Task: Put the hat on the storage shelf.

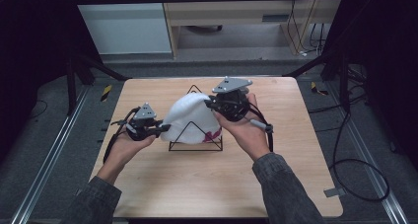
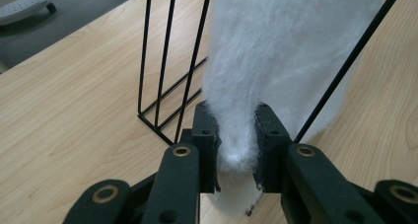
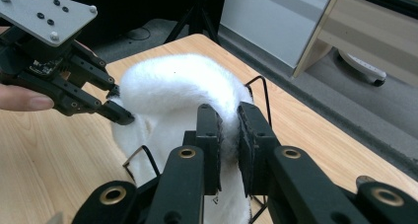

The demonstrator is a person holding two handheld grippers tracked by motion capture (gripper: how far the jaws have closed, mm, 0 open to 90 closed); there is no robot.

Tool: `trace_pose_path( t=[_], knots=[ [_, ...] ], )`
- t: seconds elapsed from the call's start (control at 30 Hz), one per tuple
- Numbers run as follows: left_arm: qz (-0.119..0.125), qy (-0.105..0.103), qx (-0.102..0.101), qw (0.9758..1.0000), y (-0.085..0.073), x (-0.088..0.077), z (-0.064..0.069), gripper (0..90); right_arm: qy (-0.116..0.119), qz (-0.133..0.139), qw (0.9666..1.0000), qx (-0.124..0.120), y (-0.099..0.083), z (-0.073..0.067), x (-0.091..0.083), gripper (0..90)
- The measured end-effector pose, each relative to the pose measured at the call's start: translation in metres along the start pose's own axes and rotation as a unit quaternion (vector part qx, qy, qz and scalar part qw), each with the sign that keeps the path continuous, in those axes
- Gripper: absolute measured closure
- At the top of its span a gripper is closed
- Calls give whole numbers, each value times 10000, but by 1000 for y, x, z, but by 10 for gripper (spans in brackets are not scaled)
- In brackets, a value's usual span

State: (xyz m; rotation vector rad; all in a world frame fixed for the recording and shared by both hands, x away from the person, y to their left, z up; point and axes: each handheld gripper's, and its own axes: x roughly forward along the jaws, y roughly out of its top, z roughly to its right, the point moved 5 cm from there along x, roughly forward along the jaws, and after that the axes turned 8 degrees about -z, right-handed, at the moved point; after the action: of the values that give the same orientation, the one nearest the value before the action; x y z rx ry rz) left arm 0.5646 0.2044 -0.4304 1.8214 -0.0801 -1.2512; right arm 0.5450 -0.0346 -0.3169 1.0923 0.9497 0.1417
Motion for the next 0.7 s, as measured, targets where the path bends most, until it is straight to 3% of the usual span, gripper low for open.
trace_pose_path(
  t=[0.7],
  knots=[
    [-201,-59,-69,9998,-17,12,1,739,212,-206,9996,-29,-13,-10,12,797]
  ],
)
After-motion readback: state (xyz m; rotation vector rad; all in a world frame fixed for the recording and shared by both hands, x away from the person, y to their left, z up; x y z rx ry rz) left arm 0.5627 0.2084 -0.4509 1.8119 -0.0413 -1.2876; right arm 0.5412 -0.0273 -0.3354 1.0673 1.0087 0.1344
